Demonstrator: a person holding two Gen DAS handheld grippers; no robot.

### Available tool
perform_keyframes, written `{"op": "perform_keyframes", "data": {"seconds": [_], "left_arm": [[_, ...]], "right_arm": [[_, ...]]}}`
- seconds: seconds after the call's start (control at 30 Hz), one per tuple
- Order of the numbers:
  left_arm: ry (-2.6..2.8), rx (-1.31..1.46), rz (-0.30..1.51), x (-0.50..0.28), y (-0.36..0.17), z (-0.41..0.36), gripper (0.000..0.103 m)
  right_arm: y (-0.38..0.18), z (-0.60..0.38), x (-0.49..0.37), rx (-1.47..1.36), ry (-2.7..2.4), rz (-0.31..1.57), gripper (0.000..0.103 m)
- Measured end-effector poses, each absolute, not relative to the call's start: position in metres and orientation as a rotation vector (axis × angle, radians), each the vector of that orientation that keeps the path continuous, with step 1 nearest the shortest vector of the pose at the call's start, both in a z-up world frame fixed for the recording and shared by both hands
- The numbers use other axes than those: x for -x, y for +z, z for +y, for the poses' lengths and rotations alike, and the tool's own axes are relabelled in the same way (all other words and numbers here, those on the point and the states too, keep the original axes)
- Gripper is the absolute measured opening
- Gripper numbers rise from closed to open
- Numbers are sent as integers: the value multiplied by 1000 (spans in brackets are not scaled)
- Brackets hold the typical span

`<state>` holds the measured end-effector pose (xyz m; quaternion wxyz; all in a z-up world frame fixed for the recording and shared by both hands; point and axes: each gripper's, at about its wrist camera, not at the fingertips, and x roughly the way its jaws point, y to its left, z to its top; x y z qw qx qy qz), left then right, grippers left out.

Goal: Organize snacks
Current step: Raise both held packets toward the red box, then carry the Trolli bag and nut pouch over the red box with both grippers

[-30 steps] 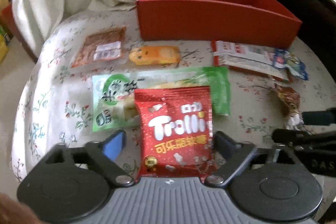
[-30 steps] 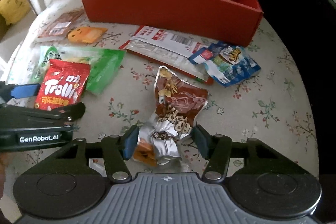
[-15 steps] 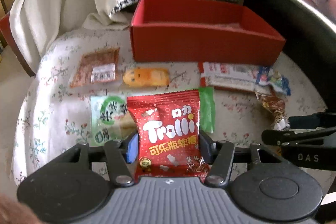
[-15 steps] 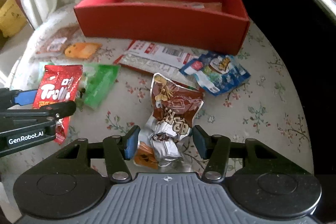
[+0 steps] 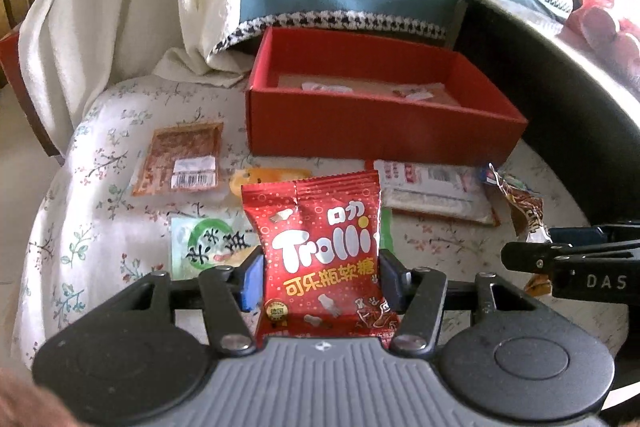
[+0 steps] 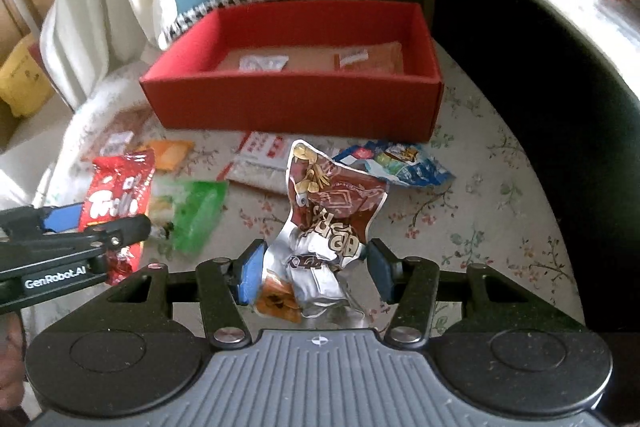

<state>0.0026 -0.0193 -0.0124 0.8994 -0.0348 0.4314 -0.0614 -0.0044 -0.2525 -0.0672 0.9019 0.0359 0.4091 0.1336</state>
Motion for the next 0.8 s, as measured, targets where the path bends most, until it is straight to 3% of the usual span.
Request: {"op": "perform_keyframes", "data": {"seconds": [0.8], "left_arm": [[-112, 79, 694, -44, 35, -19, 50]], "right_arm": [[-16, -258, -13, -89, 246, 651, 62]]}}
